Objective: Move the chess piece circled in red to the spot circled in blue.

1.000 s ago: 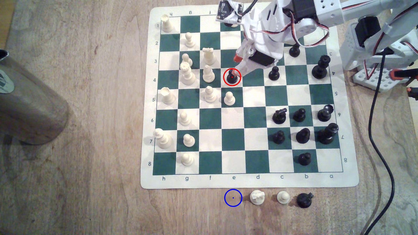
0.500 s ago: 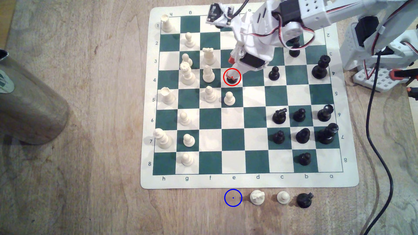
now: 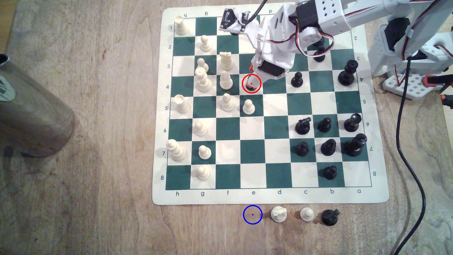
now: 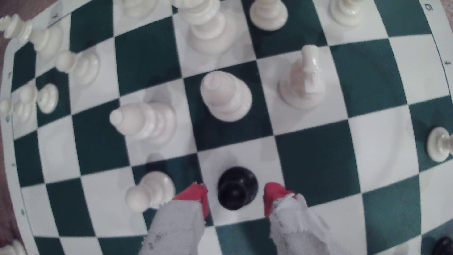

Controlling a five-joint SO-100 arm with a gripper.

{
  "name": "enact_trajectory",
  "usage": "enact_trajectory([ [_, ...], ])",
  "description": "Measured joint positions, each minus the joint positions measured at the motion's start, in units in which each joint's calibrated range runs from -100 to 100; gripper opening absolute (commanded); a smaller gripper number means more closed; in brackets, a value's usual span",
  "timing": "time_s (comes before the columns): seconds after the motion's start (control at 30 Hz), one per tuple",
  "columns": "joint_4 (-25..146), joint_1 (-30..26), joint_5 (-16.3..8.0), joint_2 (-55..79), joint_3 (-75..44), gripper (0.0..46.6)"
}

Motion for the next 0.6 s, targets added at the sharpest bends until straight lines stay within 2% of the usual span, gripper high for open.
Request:
enact_trajectory([
  [0.6, 0.0, 0.0, 0.0, 1.1, -0.5, 10.4],
])
